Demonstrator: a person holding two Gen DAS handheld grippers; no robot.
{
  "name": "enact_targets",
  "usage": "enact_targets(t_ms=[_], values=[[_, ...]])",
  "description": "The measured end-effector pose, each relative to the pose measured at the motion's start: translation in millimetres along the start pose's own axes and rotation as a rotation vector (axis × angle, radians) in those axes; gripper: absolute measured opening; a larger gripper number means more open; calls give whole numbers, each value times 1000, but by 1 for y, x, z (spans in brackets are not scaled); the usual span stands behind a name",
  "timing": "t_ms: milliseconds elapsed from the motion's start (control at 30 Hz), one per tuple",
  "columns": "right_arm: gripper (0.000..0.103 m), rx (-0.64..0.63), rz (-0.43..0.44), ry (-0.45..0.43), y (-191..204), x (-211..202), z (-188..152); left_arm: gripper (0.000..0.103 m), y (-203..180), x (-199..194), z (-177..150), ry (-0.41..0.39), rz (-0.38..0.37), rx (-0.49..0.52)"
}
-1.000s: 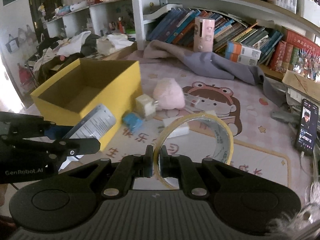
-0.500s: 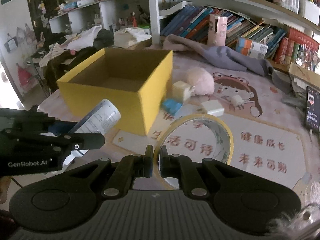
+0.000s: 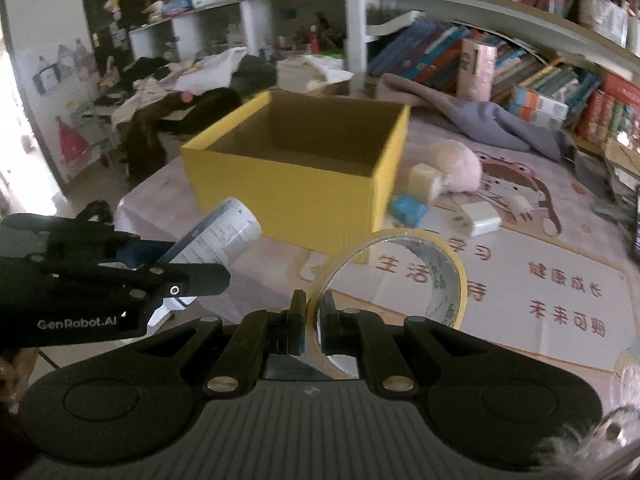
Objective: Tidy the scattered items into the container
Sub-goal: 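Carry the glue bottle and tape roll with both grippers over the yellow box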
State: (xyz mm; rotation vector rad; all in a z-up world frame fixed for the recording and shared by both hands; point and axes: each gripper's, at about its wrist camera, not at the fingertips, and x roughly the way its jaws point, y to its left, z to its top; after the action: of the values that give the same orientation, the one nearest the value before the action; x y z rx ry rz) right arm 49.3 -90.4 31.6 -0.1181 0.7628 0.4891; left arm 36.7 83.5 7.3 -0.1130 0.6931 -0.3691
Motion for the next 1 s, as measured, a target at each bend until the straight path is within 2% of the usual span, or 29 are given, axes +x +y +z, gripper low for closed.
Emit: enact_targets(t_ms=[267, 533, 800, 1000], values=[[6, -91, 52, -14, 27, 2, 12, 31, 18, -21, 1, -41, 65, -18], [6, -165, 89, -74, 34, 9, 43, 31, 31, -27, 34, -115, 125, 23], [6, -218, 123, -123, 30, 38, 89, 31, 45, -7, 71, -137, 143, 70], [6, -232, 145, -109, 18, 73, 123, 31, 56, 26, 100, -115, 157, 123]])
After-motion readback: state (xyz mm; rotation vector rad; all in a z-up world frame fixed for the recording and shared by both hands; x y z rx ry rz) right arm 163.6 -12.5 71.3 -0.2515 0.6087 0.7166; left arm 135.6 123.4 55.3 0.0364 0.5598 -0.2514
